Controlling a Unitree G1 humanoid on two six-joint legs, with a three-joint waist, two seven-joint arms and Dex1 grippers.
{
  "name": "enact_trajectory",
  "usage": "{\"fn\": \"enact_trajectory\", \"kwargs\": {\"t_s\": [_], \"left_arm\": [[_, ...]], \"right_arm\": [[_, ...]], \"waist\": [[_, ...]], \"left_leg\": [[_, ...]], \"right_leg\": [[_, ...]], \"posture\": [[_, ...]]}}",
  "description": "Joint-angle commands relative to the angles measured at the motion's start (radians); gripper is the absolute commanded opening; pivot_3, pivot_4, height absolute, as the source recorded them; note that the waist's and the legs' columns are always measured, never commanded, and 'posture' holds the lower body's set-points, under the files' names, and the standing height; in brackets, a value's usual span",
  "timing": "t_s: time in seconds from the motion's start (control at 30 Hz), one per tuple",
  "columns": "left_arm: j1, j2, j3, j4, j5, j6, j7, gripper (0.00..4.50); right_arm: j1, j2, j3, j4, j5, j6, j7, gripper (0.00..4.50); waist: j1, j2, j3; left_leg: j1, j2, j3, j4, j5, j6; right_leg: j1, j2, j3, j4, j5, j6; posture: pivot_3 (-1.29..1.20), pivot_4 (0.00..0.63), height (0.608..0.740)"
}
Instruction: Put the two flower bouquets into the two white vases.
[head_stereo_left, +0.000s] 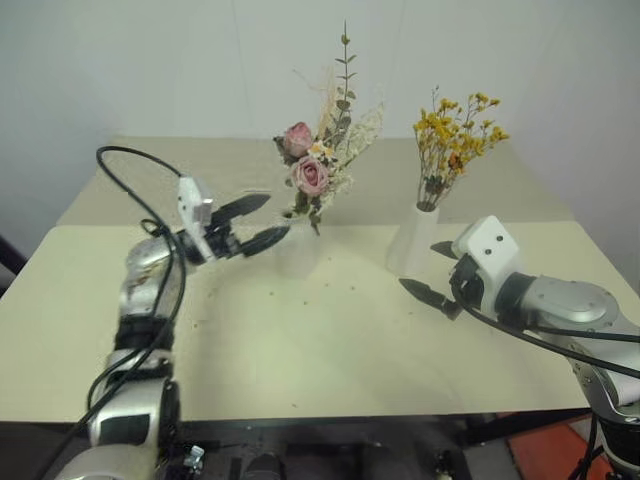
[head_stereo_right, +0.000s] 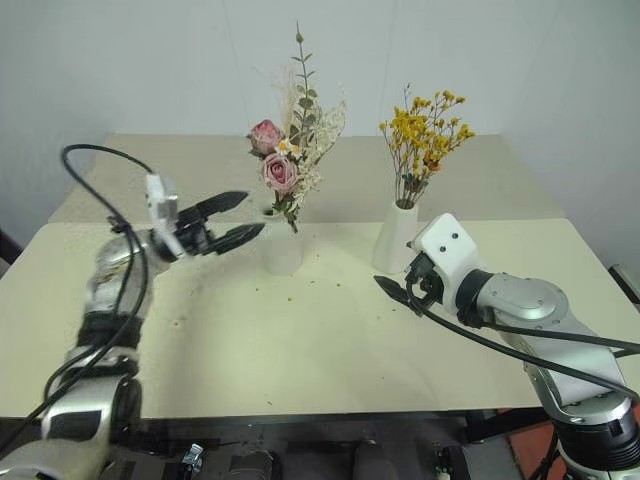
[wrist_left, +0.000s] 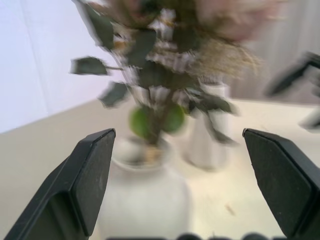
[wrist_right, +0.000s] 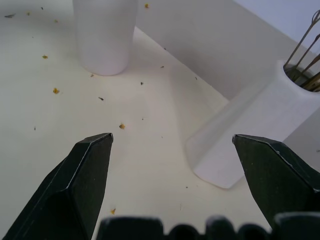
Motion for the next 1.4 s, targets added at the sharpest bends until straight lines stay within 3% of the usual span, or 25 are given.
{"fn": "enact_trajectory", "kwargs": {"t_s": [0.03,0.2,0.33,0.53,0.93,1.4], "left_arm": [[0.089,0.095,0.057,-0.178,-0.035,0.035,0.019,4.46],[0.269,0.264,0.135,-0.330,-0.036,0.062,0.019,4.46],[0.325,0.334,0.185,-0.417,-0.102,0.116,0.023,4.46],[0.307,0.327,0.295,-0.489,-0.280,0.216,0.081,4.46],[0.328,0.324,0.202,-0.482,-0.218,0.173,0.090,4.46],[0.302,0.322,0.195,-0.442,-0.196,0.143,0.106,4.46]], "right_arm": [[0.049,-0.049,-0.145,-0.024,0.029,-0.012,0.047,4.50],[0.220,-0.184,-0.385,-0.017,0.079,-0.031,0.245,4.50],[0.291,-0.257,-0.531,0.030,0.106,-0.062,0.373,4.50],[0.417,-0.320,-0.701,0.119,0.037,-0.125,0.501,4.50],[0.495,-0.302,-0.793,0.080,0.005,-0.112,0.515,4.50],[0.480,-0.298,-0.772,0.068,0.015,-0.097,0.481,4.50]], "waist": [[0.006,0.000,0.000],[0.011,0.000,0.000],[0.011,0.000,0.000],[0.009,0.000,0.000],[0.003,0.000,-0.001],[0.004,0.000,-0.001]], "left_leg": [[0.000,0.000,0.000,0.000,0.000,0.000],[0.000,0.000,0.000,0.000,0.000,0.000],[0.003,0.001,0.001,0.000,0.000,0.000],[0.006,0.002,0.002,0.000,0.000,0.000],[0.006,0.002,0.003,0.000,0.000,0.000],[0.006,0.002,0.003,0.000,0.000,0.000]], "right_leg": [[0.001,0.000,0.000,0.000,0.000,0.000],[0.001,0.000,0.000,-0.001,-0.001,0.001],[0.003,0.000,0.000,-0.001,-0.006,0.006],[0.005,0.000,0.000,0.001,-0.007,0.005],[0.004,0.000,0.001,0.001,-0.008,0.006],[0.004,0.000,0.001,0.001,-0.008,0.006]], "posture": [[0.00,0.150,0.740],[0.00,0.150,0.740],[0.00,0.150,0.740],[0.00,0.150,0.740],[0.00,0.150,0.740],[0.00,0.150,0.740]]}}
